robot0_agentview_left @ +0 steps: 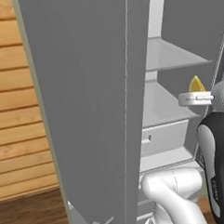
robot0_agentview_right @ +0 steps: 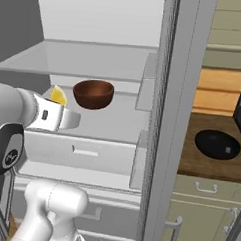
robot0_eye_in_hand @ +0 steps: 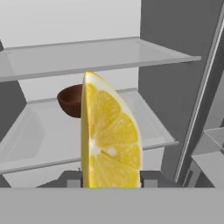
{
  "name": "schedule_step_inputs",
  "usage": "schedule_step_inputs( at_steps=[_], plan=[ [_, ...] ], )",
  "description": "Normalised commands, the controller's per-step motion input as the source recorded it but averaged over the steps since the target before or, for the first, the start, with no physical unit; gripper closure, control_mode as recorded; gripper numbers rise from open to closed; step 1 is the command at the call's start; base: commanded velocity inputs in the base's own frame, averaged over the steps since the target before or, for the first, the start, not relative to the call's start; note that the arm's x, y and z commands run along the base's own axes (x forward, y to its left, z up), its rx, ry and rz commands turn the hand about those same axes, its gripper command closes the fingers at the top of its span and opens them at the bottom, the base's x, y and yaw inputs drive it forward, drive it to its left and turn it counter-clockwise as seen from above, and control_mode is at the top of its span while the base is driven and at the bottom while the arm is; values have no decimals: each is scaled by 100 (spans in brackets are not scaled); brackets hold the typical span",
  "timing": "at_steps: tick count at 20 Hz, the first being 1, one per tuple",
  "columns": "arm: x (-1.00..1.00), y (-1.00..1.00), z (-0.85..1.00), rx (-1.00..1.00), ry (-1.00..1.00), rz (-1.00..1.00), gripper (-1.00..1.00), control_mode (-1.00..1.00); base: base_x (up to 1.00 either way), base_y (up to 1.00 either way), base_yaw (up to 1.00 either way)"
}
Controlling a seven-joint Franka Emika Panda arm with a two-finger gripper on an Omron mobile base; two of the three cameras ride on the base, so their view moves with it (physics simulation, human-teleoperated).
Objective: Grab a lemon wedge from the fridge and one ice cube from the ice bowl, and put them in the glass of lemonade.
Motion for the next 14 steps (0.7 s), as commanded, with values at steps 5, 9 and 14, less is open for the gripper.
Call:
schedule_step_inputs(
  at_steps=[5,9,14],
  plan=[
    [0,0,0,0,0,0,100,100,-13,0,-22],
    [0,0,0,0,0,0,100,100,-59,0,-20],
    [0,0,0,0,0,0,100,100,-75,0,-20]
  ],
)
